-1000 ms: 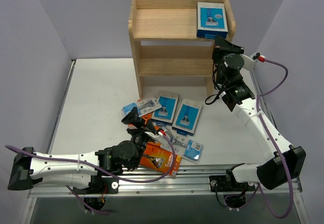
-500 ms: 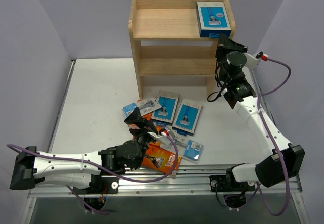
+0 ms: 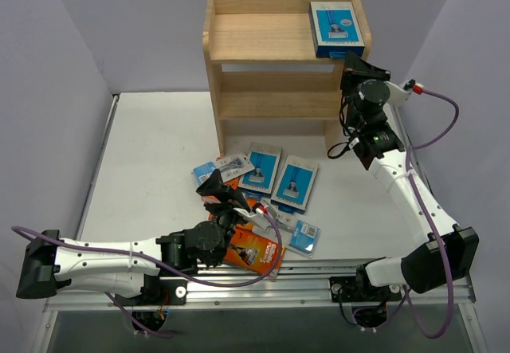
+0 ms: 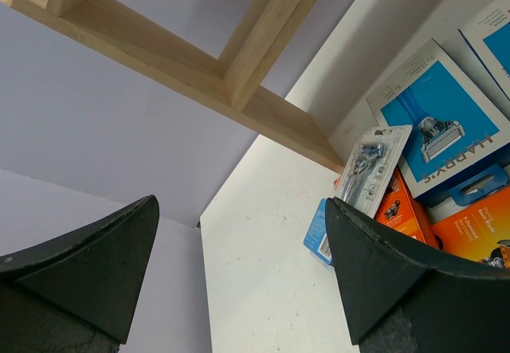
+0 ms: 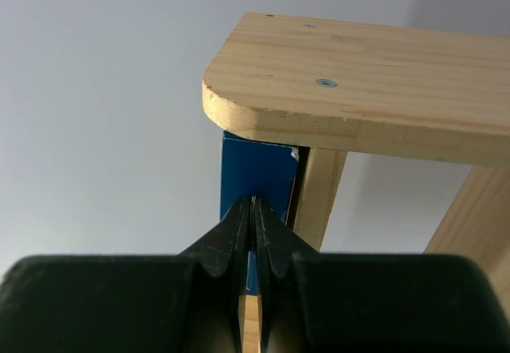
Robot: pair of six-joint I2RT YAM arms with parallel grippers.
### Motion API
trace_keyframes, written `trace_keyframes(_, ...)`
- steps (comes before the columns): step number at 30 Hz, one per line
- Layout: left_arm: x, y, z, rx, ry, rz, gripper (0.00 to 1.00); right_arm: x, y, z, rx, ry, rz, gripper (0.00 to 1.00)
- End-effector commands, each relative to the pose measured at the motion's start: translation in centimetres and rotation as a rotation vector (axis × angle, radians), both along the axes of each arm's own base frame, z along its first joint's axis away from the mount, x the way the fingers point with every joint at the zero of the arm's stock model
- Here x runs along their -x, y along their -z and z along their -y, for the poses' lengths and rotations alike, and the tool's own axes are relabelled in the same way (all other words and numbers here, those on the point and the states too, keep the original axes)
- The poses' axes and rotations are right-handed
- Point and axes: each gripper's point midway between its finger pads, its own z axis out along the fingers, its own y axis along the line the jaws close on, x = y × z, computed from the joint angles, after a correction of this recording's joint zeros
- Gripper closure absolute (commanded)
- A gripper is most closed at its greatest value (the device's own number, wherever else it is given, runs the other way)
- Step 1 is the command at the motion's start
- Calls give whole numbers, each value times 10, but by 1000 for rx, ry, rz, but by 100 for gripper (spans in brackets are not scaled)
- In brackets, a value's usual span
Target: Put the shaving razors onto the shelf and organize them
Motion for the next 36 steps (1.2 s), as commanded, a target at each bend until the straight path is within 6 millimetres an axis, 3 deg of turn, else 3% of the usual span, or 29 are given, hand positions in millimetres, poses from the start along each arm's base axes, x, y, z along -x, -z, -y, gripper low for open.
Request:
trace_keyframes(1, -2, -19, 3, 72, -2, 3, 6, -1, -25, 11, -23, 36, 75, 100)
trace_keyframes(7, -2, -19, 2, 72, -4, 3, 6, 1, -24, 11, -17, 34, 73, 91)
trace_keyframes(13, -2, -20, 1, 78, -7, 3, 6, 5, -26, 11, -18, 29, 76, 74)
trace_keyframes(24, -2, -23, -1, 86, -10, 4, 6, 16, -29, 14, -9, 26, 71, 62)
trace_keyframes(29, -2, -25, -2, 98, -11, 5, 6, 32, -33, 20, -2, 34, 79, 43)
trace_keyframes(36, -2, -27, -4, 101, -17, 7, 6, 65, -32, 31, 30, 47, 65, 32)
